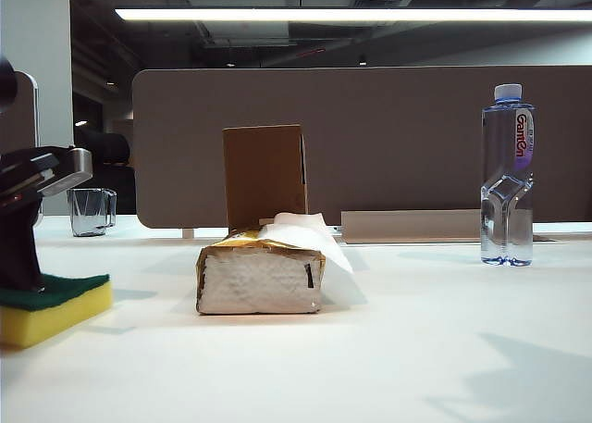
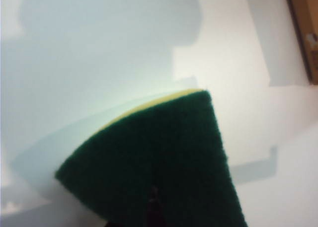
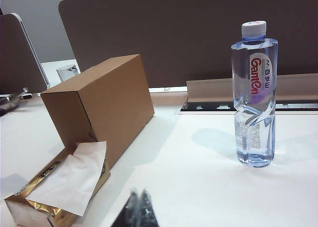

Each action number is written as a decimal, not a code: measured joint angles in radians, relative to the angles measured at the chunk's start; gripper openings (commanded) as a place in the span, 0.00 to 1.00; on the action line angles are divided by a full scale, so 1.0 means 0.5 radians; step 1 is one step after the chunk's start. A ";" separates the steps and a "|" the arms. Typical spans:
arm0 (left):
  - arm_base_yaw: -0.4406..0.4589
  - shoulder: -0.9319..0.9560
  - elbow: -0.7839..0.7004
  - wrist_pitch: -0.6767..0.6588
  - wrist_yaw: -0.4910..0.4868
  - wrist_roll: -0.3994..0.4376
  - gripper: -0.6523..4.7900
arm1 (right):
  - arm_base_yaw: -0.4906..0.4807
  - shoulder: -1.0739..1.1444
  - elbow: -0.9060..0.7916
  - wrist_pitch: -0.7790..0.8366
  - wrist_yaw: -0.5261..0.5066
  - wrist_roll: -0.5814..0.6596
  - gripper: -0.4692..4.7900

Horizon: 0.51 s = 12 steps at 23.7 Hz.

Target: Move the sponge from left to right to wipe the table, avoiding obstacles on the table, and finally reaching the bottle of mineral water.

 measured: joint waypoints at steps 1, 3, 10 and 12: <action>0.000 -0.001 -0.018 0.008 0.000 -0.001 0.11 | 0.000 0.000 0.000 0.001 0.000 0.000 0.09; 0.000 -0.004 -0.053 0.039 0.002 -0.004 0.11 | 0.000 0.000 -0.001 0.004 0.000 0.000 0.09; -0.100 -0.048 -0.146 0.139 -0.031 -0.007 0.11 | 0.000 0.000 0.000 0.014 -0.002 0.000 0.09; -0.132 -0.050 -0.153 0.143 -0.041 -0.024 0.11 | 0.000 0.000 -0.001 0.014 -0.002 0.000 0.09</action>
